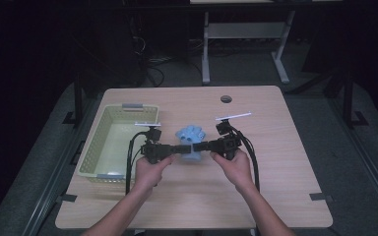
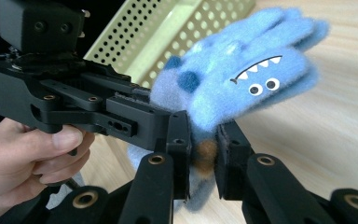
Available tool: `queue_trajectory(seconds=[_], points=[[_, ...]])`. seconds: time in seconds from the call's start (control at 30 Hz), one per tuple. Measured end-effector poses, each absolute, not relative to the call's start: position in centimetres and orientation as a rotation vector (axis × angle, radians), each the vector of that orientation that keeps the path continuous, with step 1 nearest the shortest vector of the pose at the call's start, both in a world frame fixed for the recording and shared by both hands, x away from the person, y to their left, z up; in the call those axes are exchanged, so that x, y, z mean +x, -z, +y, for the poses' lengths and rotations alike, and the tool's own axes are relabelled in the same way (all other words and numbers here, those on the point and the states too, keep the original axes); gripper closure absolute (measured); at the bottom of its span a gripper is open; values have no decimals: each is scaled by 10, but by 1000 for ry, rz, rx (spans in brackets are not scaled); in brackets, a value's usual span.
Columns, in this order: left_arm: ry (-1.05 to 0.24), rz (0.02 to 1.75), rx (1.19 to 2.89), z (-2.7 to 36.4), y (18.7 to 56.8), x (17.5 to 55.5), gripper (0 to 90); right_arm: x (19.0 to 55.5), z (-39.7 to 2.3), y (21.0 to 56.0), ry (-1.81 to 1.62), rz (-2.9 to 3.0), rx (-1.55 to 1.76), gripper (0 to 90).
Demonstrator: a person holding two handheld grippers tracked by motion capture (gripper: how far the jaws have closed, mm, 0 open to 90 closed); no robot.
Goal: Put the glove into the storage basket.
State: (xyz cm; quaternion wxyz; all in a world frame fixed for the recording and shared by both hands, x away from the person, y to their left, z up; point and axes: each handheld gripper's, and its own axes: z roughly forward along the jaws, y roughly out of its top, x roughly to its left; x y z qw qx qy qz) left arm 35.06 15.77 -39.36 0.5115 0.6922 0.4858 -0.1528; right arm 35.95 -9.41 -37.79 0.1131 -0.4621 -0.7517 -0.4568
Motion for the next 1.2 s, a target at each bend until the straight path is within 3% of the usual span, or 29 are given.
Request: queue_trajectory(seconds=[1.2], points=[[322,1157,1624,234,363,361,731,385,-21,346,1384,-2230,-1222,780]])
